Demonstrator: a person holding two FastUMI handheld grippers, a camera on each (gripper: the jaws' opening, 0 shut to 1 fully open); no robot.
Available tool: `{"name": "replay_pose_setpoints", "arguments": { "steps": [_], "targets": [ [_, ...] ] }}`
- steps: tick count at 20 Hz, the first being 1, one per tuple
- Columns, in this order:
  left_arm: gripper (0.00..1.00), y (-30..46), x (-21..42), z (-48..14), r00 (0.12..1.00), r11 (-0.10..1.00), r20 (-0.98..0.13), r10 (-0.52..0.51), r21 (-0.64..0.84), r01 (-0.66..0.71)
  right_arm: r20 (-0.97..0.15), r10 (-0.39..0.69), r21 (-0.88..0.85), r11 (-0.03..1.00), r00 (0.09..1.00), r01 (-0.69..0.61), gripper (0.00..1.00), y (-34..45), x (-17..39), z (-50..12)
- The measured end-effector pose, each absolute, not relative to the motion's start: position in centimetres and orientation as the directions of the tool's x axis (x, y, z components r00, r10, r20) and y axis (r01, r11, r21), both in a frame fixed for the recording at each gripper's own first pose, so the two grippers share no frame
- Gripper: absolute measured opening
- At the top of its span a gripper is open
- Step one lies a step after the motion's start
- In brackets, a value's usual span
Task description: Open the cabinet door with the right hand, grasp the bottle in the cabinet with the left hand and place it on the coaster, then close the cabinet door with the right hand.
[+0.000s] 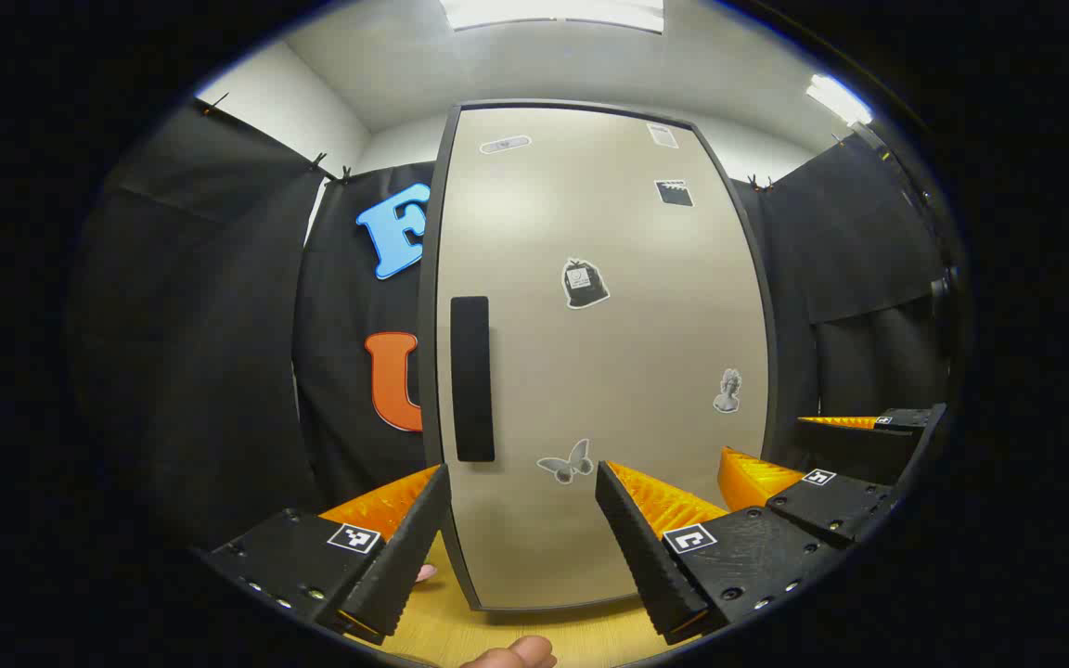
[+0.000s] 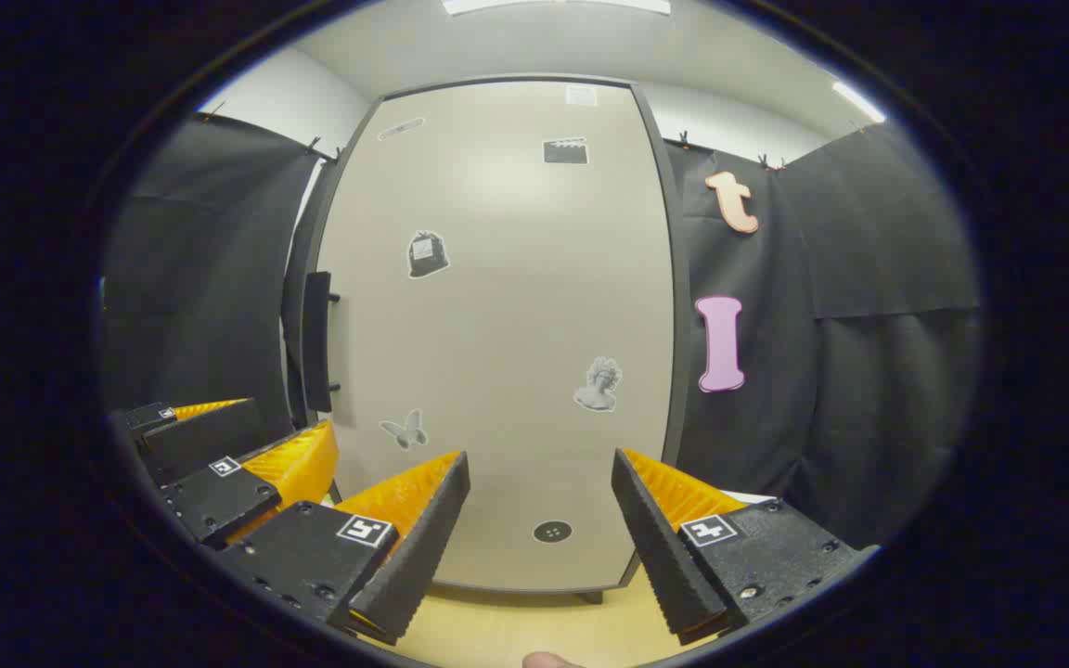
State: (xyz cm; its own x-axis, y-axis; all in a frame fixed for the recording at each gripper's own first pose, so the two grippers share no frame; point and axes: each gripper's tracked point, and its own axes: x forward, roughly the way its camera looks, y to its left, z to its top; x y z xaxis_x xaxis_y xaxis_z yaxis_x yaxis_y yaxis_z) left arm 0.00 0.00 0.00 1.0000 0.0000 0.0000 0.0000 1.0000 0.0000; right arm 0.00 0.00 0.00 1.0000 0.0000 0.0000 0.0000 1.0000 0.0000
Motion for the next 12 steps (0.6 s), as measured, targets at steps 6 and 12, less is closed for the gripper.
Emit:
{"name": "replay_pose_setpoints", "arguments": {
  "steps": [6,12],
  "targets": [
    [0.95,-0.51,0.20,0.15,1.000,1.000,0.006,-0.022,-0.001,0.022,-0.010,-0.008,-0.002,1.000,1.000,0.008,0.98,-0.44,-0.06,0.10],
    [0.95,-0.82,-0.16,0.19,1.000,1.000,0.011,-0.025,-0.008,0.025,-0.010,-0.008,-0.013,1.000,1.000,0.008,0.97,-0.81,-0.46,0.12]
  ]
}}
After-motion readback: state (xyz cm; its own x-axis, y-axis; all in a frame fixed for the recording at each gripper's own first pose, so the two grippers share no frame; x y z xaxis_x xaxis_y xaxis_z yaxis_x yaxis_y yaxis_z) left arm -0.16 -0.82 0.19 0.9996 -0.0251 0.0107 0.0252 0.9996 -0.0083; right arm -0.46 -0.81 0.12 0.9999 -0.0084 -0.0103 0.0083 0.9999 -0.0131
